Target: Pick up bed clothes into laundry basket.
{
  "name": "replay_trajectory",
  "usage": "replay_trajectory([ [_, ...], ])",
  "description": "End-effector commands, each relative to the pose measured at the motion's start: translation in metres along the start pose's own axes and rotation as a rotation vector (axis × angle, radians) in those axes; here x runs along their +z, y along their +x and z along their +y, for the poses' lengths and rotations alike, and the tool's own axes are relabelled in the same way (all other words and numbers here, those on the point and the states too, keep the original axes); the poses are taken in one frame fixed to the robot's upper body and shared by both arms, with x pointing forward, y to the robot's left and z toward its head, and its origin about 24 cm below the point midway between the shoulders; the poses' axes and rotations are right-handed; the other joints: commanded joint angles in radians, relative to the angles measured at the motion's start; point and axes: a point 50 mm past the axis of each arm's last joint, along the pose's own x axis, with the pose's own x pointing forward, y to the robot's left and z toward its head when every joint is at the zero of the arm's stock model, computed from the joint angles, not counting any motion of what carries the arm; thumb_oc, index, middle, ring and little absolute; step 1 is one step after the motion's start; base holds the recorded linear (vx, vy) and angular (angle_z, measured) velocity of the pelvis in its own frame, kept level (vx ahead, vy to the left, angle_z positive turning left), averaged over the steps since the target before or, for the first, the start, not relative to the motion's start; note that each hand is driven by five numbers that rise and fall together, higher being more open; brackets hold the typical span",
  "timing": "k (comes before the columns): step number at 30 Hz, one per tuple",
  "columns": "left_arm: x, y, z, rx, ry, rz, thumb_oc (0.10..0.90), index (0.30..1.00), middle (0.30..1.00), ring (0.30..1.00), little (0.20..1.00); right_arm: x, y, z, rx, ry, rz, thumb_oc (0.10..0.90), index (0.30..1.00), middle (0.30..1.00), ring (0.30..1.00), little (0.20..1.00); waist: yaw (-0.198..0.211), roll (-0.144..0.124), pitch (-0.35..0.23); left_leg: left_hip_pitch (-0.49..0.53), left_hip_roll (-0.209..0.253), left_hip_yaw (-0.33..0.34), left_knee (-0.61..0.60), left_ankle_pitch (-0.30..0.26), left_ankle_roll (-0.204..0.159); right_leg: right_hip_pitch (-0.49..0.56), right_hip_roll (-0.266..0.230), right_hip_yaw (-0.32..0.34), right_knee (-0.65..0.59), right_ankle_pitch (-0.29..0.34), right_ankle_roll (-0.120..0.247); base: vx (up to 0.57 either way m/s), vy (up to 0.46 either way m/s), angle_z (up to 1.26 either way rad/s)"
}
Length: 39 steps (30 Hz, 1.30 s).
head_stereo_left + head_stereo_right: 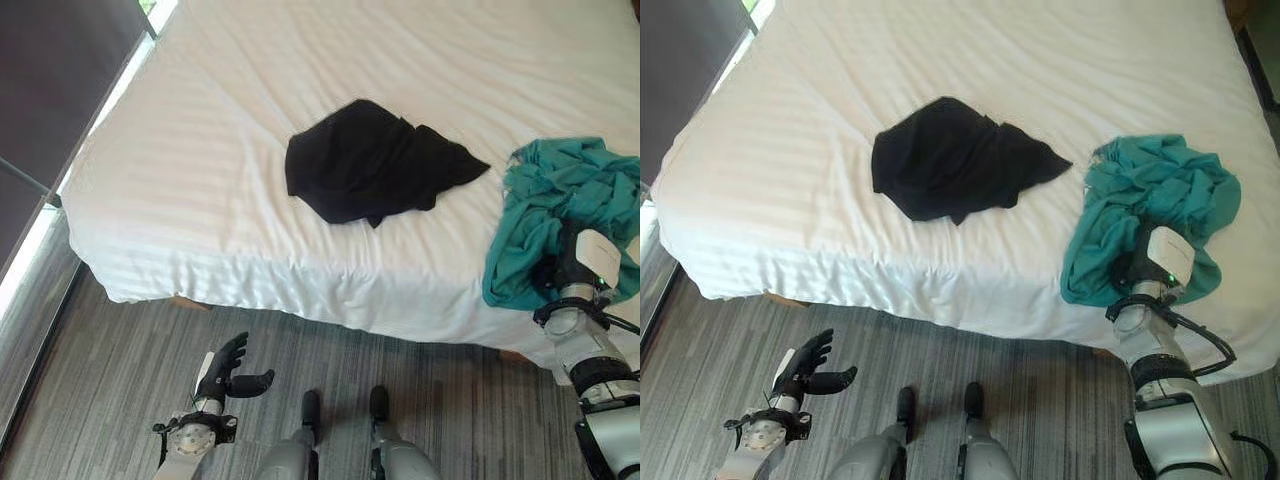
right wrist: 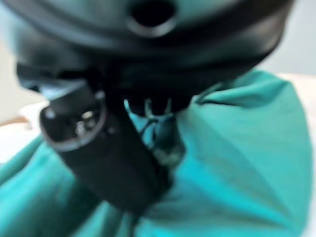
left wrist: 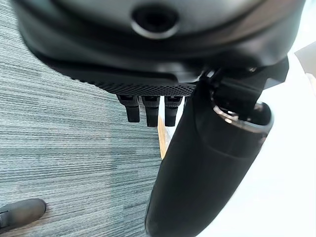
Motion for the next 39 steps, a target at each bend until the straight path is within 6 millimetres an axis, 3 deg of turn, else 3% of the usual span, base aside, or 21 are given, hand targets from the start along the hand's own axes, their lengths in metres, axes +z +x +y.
replay_trajectory([
  [1, 0.018, 0.015, 0.027, 0.114, -0.023, -0.074, 0.800, 0.900, 0.900, 0.900, 0.900, -0.023, -0.009, 0.015, 0.169, -0.036, 0.078, 0.400, 0.300, 0.300, 0.300, 0.300, 0.014, -0.005, -0.038, -0.029, -0.009, 0.004, 0.005, -0.024, -0.062, 0.022, -0.042, 0.036, 0.009, -0.139, 0.073, 0.04, 0.020, 0.20],
  [4, 0.014, 0.017, 0.068, 0.284, 0.000, -0.022, 0.800, 0.900, 0.900, 0.900, 0.900, -0.011, 0.001, -0.011, 0.081, 0.004, -0.006, 0.400, 0.300, 0.300, 0.300, 0.300, 0.000, -0.015, -0.046, -0.014, -0.004, 0.014, 0.005, -0.029, -0.066, 0.035, -0.046, 0.040, 0.010, -0.140, 0.078, 0.04, 0.002, 0.09],
  [5, 0.022, 0.013, 0.112, 0.440, 0.005, -0.028, 0.800, 0.900, 0.900, 0.900, 0.900, 0.007, 0.009, -0.048, -0.026, 0.069, -0.117, 0.400, 0.300, 0.300, 0.300, 0.300, -0.012, -0.022, -0.051, 0.007, -0.001, 0.021, 0.005, -0.038, -0.069, 0.052, -0.050, 0.043, 0.012, -0.146, 0.082, 0.07, -0.014, -0.05],
  [7, 0.060, 0.007, 0.174, 0.645, 0.070, -0.106, 0.800, 0.900, 0.900, 0.900, 0.900, 0.018, 0.006, -0.090, -0.149, 0.152, -0.239, 0.400, 0.300, 0.300, 0.300, 0.300, -0.036, -0.032, -0.072, 0.031, 0.008, 0.031, 0.005, -0.048, -0.072, 0.070, -0.056, 0.049, 0.010, -0.147, 0.090, 0.11, -0.026, 0.03],
  [9, 0.110, -0.004, 0.202, 0.758, 0.146, -0.277, 0.800, 0.900, 0.900, 0.900, 0.900, 0.017, -0.001, -0.113, -0.238, 0.208, -0.292, 0.400, 0.300, 0.300, 0.300, 0.300, -0.046, -0.037, -0.084, 0.042, 0.012, 0.036, 0.005, -0.052, -0.072, 0.078, -0.059, 0.052, 0.009, -0.144, 0.095, 0.05, -0.029, -0.09],
  [10, 0.111, -0.004, 0.201, 0.757, 0.147, -0.277, 0.800, 0.900, 0.900, 0.900, 0.900, 0.017, -0.001, -0.114, -0.238, 0.208, -0.290, 0.400, 0.300, 0.300, 0.300, 0.300, -0.045, -0.038, -0.085, 0.041, 0.012, 0.036, 0.005, -0.051, -0.072, 0.076, -0.059, 0.052, 0.009, -0.143, 0.095, 0.04, -0.039, -0.12],
  [12, 0.176, -0.023, 0.216, 0.896, 0.224, -0.532, 0.800, 0.900, 0.900, 0.900, 0.900, 0.003, -0.015, -0.129, -0.343, 0.292, -0.301, 0.400, 0.300, 0.300, 0.300, 0.300, -0.077, -0.041, -0.103, 0.065, 0.021, 0.048, 0.005, -0.070, -0.068, 0.094, -0.061, 0.062, 0.013, -0.155, 0.100, 0.09, -0.035, -0.11],
  [14, 0.216, -0.039, 0.212, 0.960, 0.277, -0.709, 0.800, 0.900, 0.900, 0.900, 0.900, -0.023, -0.037, -0.124, -0.394, 0.409, -0.262, 0.400, 0.300, 0.300, 0.300, 0.300, -0.125, -0.037, -0.115, 0.073, 0.029, 0.062, 0.005, -0.074, -0.064, 0.094, -0.064, 0.079, 0.012, -0.146, 0.104, 0.07, -0.001, -0.16],
  [15, 0.217, -0.039, 0.211, 0.957, 0.284, -0.711, 0.800, 0.900, 0.900, 0.900, 0.900, -0.026, -0.039, -0.124, -0.395, 0.410, -0.256, 0.400, 0.300, 0.300, 0.300, 0.300, -0.119, -0.040, -0.116, 0.075, 0.029, 0.062, 0.005, -0.075, -0.063, 0.095, -0.064, 0.078, 0.012, -0.146, 0.105, 0.04, 0.010, -0.26],
  [19, 0.271, -0.038, 0.173, 0.909, 0.192, -0.954, 0.800, 0.900, 0.900, 0.900, 0.900, -0.084, -0.066, -0.078, -0.400, 0.712, 0.017, 0.400, 0.300, 0.300, 0.300, 0.300, -0.188, -0.034, -0.126, 0.083, 0.039, 0.096, 0.005, -0.089, -0.058, 0.084, -0.064, 0.116, 0.012, -0.139, 0.110, 0.04, 0.018, -0.23],
  [23, 0.284, -0.014, 0.135, 0.738, 0.130, -0.963, 0.800, 0.900, 0.900, 0.900, 0.900, -0.137, -0.087, -0.035, -0.313, 0.757, 0.309, 0.400, 0.300, 0.300, 0.300, 0.300, -0.249, -0.026, -0.126, 0.086, 0.052, 0.132, 0.005, -0.099, -0.058, 0.063, -0.063, 0.163, 0.015, -0.128, 0.113, 0.02, 0.022, -0.50],
  [28, 0.264, 0.021, 0.099, 0.580, 0.156, -0.815, 0.800, 0.900, 0.900, 0.900, 0.900, -0.182, -0.112, -0.007, -0.216, 0.685, 0.551, 0.400, 0.300, 0.300, 0.300, 0.300, -0.295, -0.019, -0.124, 0.089, 0.064, 0.172, 0.005, -0.104, -0.061, 0.041, -0.054, 0.216, 0.016, -0.117, 0.117, 0.03, 0.012, -0.60],
  [29, 0.246, 0.040, 0.086, 0.534, 0.212, -0.691, 0.800, 0.900, 0.900, 0.900, 0.900, -0.200, -0.129, 0.007, -0.162, 0.662, 0.669, 0.400, 0.300, 0.300, 0.300, 0.300, -0.316, -0.014, -0.119, 0.085, 0.071, 0.191, 0.005, -0.102, -0.062, 0.025, -0.046, 0.241, 0.016, -0.110, 0.119, 0.01, -0.002, -0.58],
  [31, 0.240, 0.048, 0.083, 0.528, 0.274, -0.633, 0.800, 0.900, 0.900, 0.900, 0.900, -0.207, -0.135, 0.012, -0.140, 0.655, 0.711, 0.400, 0.300, 0.300, 0.300, 0.300, -0.319, -0.012, -0.119, 0.081, 0.074, 0.198, 0.005, -0.101, -0.063, 0.016, -0.043, 0.251, 0.016, -0.107, 0.120, 0.01, -0.004, -0.40],
  [32, 0.227, 0.058, 0.083, 0.530, 0.380, -0.536, 0.800, 0.900, 0.900, 0.900, 0.900, -0.213, -0.143, 0.018, -0.112, 0.649, 0.750, 0.400, 0.300, 0.300, 0.300, 0.300, -0.330, -0.009, -0.117, 0.076, 0.078, 0.206, 0.005, -0.100, -0.064, 0.007, -0.039, 0.259, 0.017, -0.103, 0.122, 0.03, -0.008, -0.40],
  [33, 0.190, 0.079, 0.078, 0.501, 0.570, -0.299, 0.800, 0.900, 0.900, 0.900, 0.900, -0.222, -0.156, 0.026, -0.061, 0.627, 0.806, 0.400, 0.300, 0.300, 0.300, 0.300, -0.354, -0.004, -0.111, 0.074, 0.083, 0.217, 0.005, -0.104, -0.065, -0.004, -0.032, 0.272, 0.018, -0.106, 0.125, 0.01, -0.019, -0.32],
  [34, 0.193, 0.079, 0.077, 0.501, 0.570, -0.305, 0.800, 0.900, 0.900, 0.900, 0.900, -0.222, -0.156, 0.026, -0.064, 0.631, 0.807, 0.400, 0.300, 0.300, 0.300, 0.300, -0.348, -0.004, -0.112, 0.067, 0.084, 0.219, 0.005, -0.096, -0.067, -0.011, -0.030, 0.274, 0.017, -0.098, 0.124, -0.02, -0.034, -0.15],
  [36, 0.126, 0.089, 0.069, 0.429, 0.703, 0.063, 0.800, 0.900, 0.900, 0.900, 0.900, -0.222, -0.164, 0.039, 0.015, 0.612, 0.828, 0.400, 0.300, 0.300, 0.300, 0.300, -0.385, 0.000, -0.104, 0.051, 0.096, 0.244, 0.005, -0.091, -0.072, -0.046, -0.016, 0.293, 0.019, -0.090, 0.125, -0.05, -0.040, -0.32],
  [37, 0.080, 0.079, 0.070, 0.380, 0.714, 0.265, 0.467, 0.401, 0.401, 0.401, 0.401, -0.215, -0.162, 0.045, 0.067, 0.601, 0.794, 0.400, 0.300, 0.300, 0.300, 0.300, -0.403, 0.001, -0.098, 0.046, 0.102, 0.259, 0.005, -0.090, -0.074, -0.064, -0.003, 0.305, 0.022, -0.087, 0.125, 0.00, -0.028, -0.57],
  [38, 0.050, 0.068, 0.076, 0.358, 0.691, 0.375, 0.400, 0.300, 0.300, 0.300, 0.300, -0.209, -0.157, 0.044, 0.097, 0.587, 0.747, 0.400, 0.300, 0.300, 0.300, 0.300, -0.412, 0.005, -0.101, 0.051, 0.108, 0.278, 0.005, -0.096, -0.074, -0.072, 0.010, 0.321, 0.024, -0.086, 0.125, 0.05, 0.011, -0.53],
  [39, 0.038, 0.063, 0.080, 0.362, 0.662, 0.410, 0.400, 0.300, 0.300, 0.300, 0.300, -0.205, -0.153, 0.043, 0.111, 0.586, 0.711, 0.400, 0.300, 0.300, 0.300, 0.300, -0.411, 0.006, -0.097, 0.065, 0.108, 0.284, 0.005, -0.104, -0.067, -0.068, 0.021, 0.336, 0.025, -0.093, 0.126, 0.07, 0.023, -0.71],
])
